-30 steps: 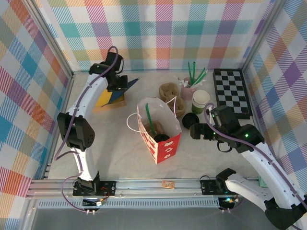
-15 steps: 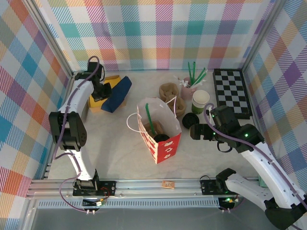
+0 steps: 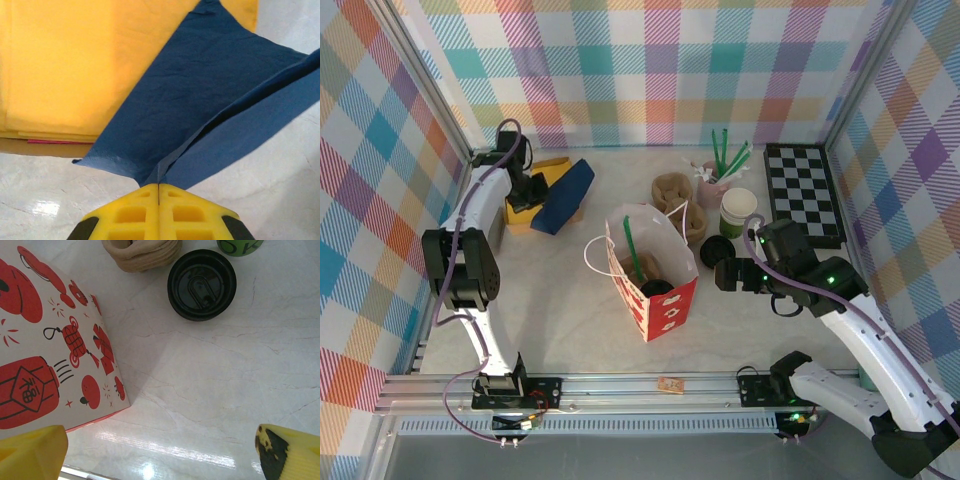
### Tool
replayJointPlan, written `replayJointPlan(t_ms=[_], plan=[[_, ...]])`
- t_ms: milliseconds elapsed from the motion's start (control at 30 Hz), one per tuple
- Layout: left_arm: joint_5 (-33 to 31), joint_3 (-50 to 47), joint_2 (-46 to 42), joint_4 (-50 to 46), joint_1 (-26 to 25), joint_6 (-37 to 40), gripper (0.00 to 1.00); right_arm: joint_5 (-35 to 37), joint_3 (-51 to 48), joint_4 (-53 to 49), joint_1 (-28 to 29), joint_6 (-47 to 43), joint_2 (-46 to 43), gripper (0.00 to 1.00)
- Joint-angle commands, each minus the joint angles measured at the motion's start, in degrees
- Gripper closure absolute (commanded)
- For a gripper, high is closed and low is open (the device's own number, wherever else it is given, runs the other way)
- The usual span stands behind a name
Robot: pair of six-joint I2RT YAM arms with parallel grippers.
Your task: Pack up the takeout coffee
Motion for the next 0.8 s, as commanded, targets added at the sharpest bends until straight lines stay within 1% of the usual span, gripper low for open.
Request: replayJointPlan(t_ms=[0, 333, 533, 767], plan=[[0.72, 1.03, 1.25, -0.12, 1.47, -1.28, 1.0, -0.52, 1.24, 0.39, -0.38, 0.53, -0.49, 0.04], [0.23, 3.07, 3.2, -1.6, 4.38, -2.01, 1.0, -0.31, 2.35, -0.09, -0.38, 0.02, 0.05, 0.04], [-0.46, 4.82, 6.0, -3.49, 4.58, -1.06, 1.0, -0.11, 3.61, -0.36, -0.38, -0.41, 0.48, 0.04], [-4.23, 8.7, 9.6, -6.2, 4.84, 0.0, 1.0, -0.04, 4.42, -0.91, -0.38, -0.45, 0.66, 0.04]])
